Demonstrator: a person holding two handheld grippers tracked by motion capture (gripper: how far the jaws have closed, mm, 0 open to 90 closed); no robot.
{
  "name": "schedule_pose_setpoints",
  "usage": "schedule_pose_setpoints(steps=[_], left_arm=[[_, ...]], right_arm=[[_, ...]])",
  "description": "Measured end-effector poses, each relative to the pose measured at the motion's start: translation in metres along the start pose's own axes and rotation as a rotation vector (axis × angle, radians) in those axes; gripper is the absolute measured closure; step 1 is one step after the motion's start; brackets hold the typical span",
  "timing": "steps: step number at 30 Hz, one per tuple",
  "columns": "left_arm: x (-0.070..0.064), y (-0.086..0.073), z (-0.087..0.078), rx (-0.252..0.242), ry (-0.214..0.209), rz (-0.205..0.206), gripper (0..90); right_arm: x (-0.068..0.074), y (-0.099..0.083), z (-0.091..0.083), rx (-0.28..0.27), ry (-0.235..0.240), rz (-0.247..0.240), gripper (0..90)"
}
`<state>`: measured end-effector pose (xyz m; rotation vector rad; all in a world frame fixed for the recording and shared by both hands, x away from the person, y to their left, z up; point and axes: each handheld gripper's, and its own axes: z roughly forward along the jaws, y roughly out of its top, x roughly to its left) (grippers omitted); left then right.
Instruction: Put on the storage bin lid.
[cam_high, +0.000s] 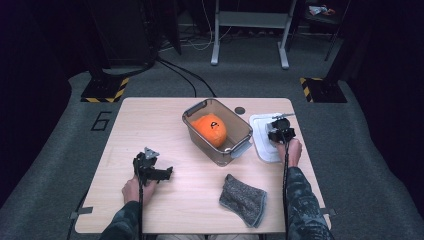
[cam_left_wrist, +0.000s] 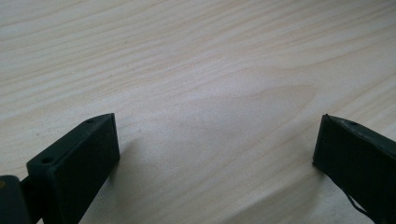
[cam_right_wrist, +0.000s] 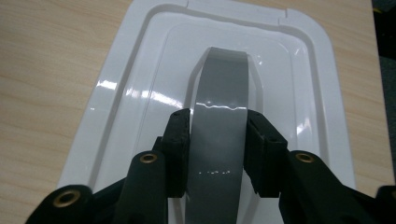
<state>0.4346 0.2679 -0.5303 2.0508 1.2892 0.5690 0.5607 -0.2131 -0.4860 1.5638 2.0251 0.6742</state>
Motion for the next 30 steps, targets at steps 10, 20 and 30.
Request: schedule_pose_setpoints(steps=[10, 20, 30], left_arm=[[0.000, 0.000, 0.000, 0.002, 0.000, 0.000, 0.1], [0.000, 0.000, 0.000, 0.001, 0.000, 0.000, 0.1], [0.000, 0.000, 0.000, 0.000, -0.002, -0.007, 0.1]], right_arm=[[-0.009, -0.002, -0.004, -0.030, 0.019, 0.029, 66.8], [-0.013, 0.002, -0.031, -0.065, 0.046, 0.000, 66.9], [-0.017, 0.008, -0.055, -0.072, 0.055, -0.010, 66.9]])
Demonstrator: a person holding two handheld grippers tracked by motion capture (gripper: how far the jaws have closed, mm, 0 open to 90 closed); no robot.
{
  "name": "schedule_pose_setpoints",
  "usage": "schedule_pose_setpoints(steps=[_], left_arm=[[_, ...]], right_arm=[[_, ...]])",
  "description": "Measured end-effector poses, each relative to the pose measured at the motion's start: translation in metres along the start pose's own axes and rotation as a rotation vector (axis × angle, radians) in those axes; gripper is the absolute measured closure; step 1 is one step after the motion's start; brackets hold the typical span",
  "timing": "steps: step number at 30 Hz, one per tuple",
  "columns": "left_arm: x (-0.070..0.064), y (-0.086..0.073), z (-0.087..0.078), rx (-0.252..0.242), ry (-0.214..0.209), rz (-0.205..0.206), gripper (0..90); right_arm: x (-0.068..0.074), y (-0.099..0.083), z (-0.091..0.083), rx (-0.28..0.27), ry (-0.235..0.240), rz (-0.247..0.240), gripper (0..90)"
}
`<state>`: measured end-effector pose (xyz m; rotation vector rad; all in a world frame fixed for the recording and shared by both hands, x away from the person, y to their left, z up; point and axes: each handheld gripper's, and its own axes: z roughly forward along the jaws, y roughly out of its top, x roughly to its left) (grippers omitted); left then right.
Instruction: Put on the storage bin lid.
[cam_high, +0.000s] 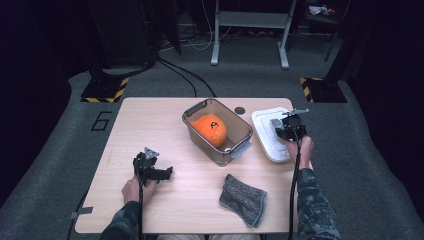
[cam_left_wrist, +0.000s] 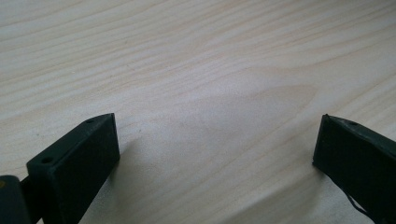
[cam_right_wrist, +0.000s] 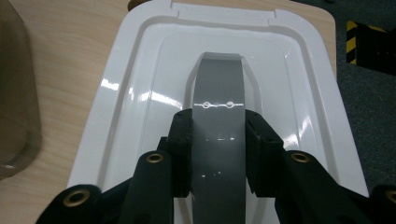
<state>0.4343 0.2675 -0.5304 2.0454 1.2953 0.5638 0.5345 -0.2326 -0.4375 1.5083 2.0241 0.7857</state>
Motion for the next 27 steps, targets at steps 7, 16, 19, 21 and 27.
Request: schedule_pose_setpoints(steps=[7, 16, 19, 21, 27], left_arm=[[0.000, 0.000, 0.000, -0.001, 0.000, -0.001, 0.1], [0.000, 0.000, 0.000, 0.000, -0.001, -0.001, 0.1], [0.000, 0.000, 0.000, -0.002, 0.002, 0.004, 0.0], [0.000, 0.000, 0.000, -0.001, 0.002, 0.006, 0.0], [0.000, 0.000, 0.000, -0.001, 0.002, 0.006, 0.1]], right_arm=[[0.001, 0.007, -0.012, -0.011, 0.000, -0.025, 66.9], [-0.005, 0.020, -0.031, -0.029, 0.015, -0.026, 66.9], [-0.007, 0.026, -0.039, -0.037, 0.020, -0.030, 66.9], [-0.008, 0.031, -0.044, -0.040, 0.022, -0.033, 66.9], [-0.005, 0.043, -0.055, -0.053, 0.026, -0.051, 66.9]])
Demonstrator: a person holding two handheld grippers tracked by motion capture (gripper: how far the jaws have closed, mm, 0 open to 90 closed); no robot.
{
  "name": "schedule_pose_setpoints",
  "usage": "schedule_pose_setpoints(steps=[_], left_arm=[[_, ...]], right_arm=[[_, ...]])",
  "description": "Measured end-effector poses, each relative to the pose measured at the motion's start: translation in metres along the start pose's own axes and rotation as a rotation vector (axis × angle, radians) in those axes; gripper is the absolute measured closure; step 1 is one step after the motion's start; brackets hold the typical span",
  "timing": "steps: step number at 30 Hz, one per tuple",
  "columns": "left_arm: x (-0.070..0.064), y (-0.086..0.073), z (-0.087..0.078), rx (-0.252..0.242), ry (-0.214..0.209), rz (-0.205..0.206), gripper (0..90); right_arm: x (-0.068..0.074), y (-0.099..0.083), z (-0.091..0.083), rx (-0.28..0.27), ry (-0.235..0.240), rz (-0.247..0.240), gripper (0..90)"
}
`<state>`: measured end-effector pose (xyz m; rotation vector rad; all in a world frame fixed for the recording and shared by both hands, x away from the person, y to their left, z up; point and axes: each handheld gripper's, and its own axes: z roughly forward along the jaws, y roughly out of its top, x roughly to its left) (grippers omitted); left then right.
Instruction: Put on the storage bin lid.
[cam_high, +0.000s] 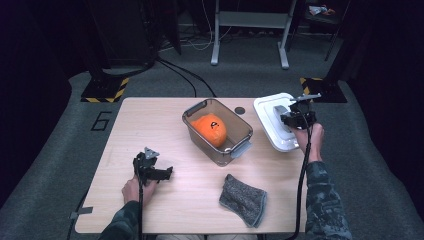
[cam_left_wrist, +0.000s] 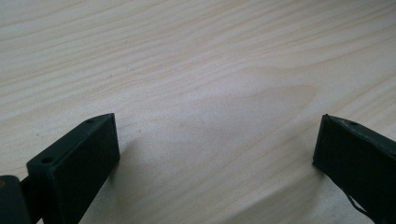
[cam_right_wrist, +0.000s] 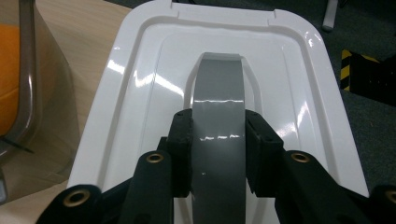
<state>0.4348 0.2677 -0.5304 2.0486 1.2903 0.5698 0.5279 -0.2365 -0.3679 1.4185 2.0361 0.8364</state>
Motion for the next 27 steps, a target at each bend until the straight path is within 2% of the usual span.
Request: schedule_pose_setpoints(steps=[8, 14, 27], left_arm=[[0.000, 0.000, 0.000, 0.000, 0.001, -0.001, 0.1], [0.000, 0.000, 0.000, 0.000, 0.000, 0.000, 0.1], [0.000, 0.000, 0.000, 0.001, 0.000, 0.002, 0.1]], right_arm=[[0.006, 0.015, -0.013, -0.025, 0.016, -0.017, 66.9], [0.015, 0.023, -0.022, -0.045, 0.052, -0.034, 66.8], [0.050, 0.038, -0.024, -0.046, 0.141, -0.101, 66.8]])
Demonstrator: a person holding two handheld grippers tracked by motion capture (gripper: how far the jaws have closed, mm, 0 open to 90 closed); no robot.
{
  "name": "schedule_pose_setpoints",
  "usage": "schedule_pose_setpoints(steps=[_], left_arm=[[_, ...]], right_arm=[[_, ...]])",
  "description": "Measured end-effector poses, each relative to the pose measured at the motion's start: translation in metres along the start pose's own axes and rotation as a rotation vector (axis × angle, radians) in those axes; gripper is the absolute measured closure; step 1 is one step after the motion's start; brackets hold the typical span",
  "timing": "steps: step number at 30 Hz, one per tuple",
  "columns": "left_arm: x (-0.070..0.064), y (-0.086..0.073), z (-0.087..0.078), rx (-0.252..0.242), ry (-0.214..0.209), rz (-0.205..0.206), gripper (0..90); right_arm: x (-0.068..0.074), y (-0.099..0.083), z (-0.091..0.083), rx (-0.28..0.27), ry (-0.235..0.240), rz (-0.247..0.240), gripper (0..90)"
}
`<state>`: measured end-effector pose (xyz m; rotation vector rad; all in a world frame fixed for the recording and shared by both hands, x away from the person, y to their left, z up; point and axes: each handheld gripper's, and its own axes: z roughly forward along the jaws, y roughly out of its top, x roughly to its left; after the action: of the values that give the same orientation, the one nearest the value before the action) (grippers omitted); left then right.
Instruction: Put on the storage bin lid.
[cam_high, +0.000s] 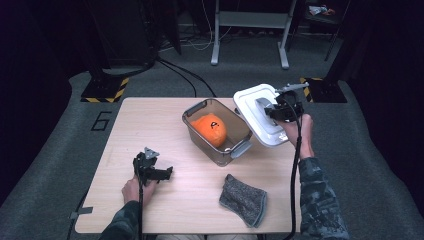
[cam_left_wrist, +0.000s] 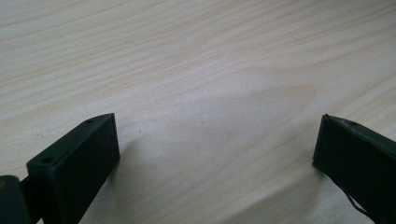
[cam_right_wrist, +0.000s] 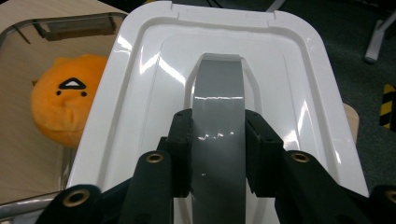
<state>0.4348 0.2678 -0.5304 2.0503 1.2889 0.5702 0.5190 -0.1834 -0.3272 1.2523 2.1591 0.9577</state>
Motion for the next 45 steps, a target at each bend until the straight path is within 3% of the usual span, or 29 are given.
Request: schedule_pose_setpoints(steps=[13, 27, 45], left_arm=[[0.000, 0.000, 0.000, 0.004, -0.001, 0.005, 0.1], [0.000, 0.000, 0.000, 0.000, -0.001, -0.003, 0.1], [0.000, 0.000, 0.000, -0.001, -0.001, -0.006, 0.0]], right_arm=[[0.036, 0.016, 0.014, 0.007, 0.077, -0.045, 66.8], [0.061, 0.024, 0.035, 0.027, 0.124, -0.099, 66.8], [0.092, 0.032, 0.064, 0.054, 0.178, -0.129, 66.8]])
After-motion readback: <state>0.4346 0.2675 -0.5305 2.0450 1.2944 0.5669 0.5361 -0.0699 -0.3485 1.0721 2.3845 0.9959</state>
